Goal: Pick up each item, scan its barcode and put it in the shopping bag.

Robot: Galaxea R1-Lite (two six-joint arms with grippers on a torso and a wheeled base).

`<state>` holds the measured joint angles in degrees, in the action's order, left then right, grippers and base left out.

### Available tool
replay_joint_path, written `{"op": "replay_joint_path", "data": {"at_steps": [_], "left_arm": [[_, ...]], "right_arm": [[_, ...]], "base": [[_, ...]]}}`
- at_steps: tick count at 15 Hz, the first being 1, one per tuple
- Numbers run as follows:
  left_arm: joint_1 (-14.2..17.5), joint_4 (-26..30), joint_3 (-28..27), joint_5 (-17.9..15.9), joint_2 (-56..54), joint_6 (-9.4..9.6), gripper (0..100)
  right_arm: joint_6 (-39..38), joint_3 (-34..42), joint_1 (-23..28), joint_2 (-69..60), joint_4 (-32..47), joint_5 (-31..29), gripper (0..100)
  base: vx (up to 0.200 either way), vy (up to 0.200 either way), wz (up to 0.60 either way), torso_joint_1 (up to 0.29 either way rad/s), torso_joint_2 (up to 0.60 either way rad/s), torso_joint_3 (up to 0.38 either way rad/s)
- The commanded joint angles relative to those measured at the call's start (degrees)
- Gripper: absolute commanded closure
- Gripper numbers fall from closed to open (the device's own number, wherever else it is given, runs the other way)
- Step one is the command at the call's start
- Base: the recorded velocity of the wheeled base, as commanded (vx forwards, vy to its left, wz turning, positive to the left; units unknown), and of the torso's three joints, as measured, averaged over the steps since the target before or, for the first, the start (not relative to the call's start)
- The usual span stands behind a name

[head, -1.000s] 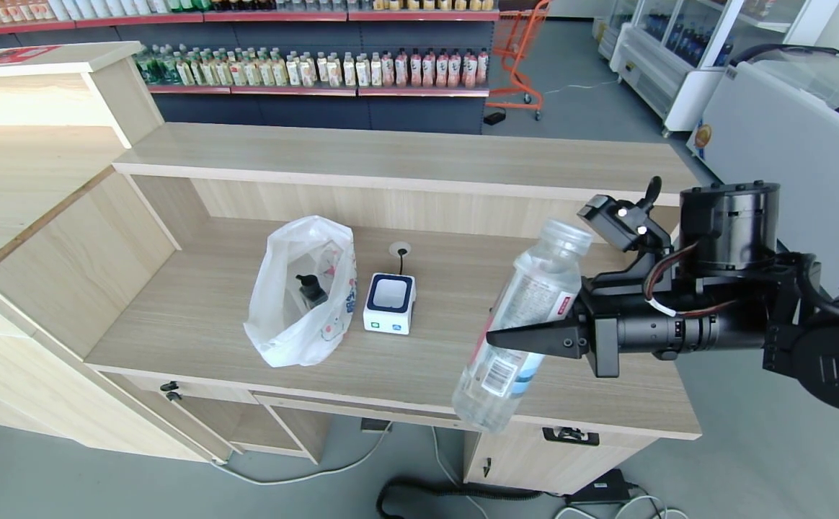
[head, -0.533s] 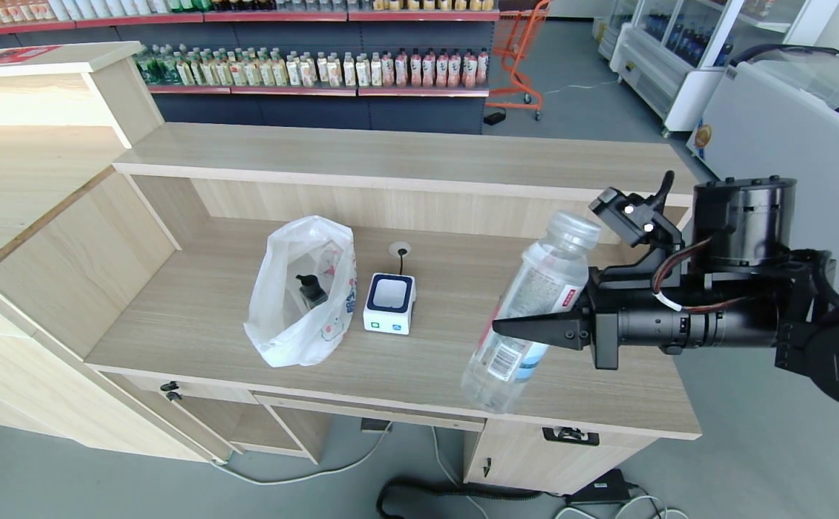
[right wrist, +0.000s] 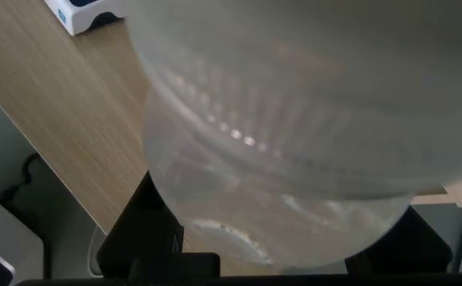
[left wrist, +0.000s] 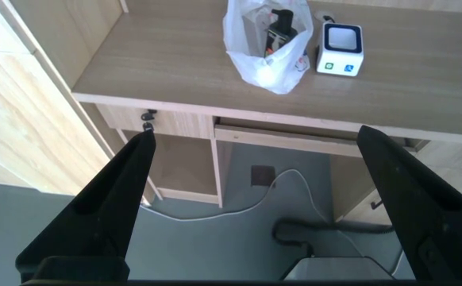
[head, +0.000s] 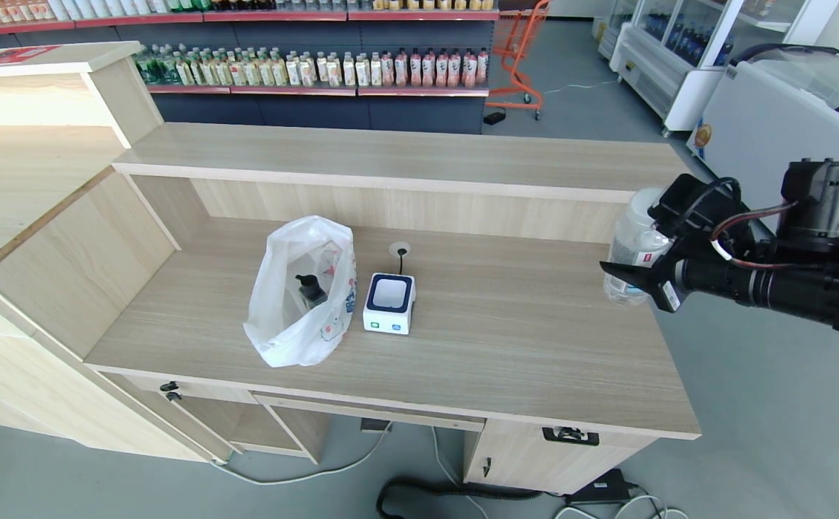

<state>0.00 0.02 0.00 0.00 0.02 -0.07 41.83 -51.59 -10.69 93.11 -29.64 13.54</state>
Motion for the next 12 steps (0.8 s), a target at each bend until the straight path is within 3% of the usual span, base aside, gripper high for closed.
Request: {"op": "replay_joint_path", "data": {"at_steps": [1, 7, 12], "left_arm": [[0.00, -0.02, 0.00, 0.00, -0.02, -0.01, 0], [0.00, 0.06, 0.00, -0.09, -0.02, 0.16, 0], [0.00, 0.06, 0.00, -0.09, -0.02, 0.07, 0]], "right_arm": [[0.10, 1.49, 0.85, -1.53, -0.07, -1.06, 100], [0.19, 4.74, 2.52, -3.55, -0.07, -2.65, 100], [-1.22, 6.59, 3.57, -3.90, -0.16, -2.29, 100]], "base": [[0.000, 0.000, 0.00, 0.000, 0.00, 0.000], [0.000, 0.000, 0.00, 0.000, 0.00, 0.000], [0.000, 0.200, 0.00, 0.004, 0.01, 0.000]]}}
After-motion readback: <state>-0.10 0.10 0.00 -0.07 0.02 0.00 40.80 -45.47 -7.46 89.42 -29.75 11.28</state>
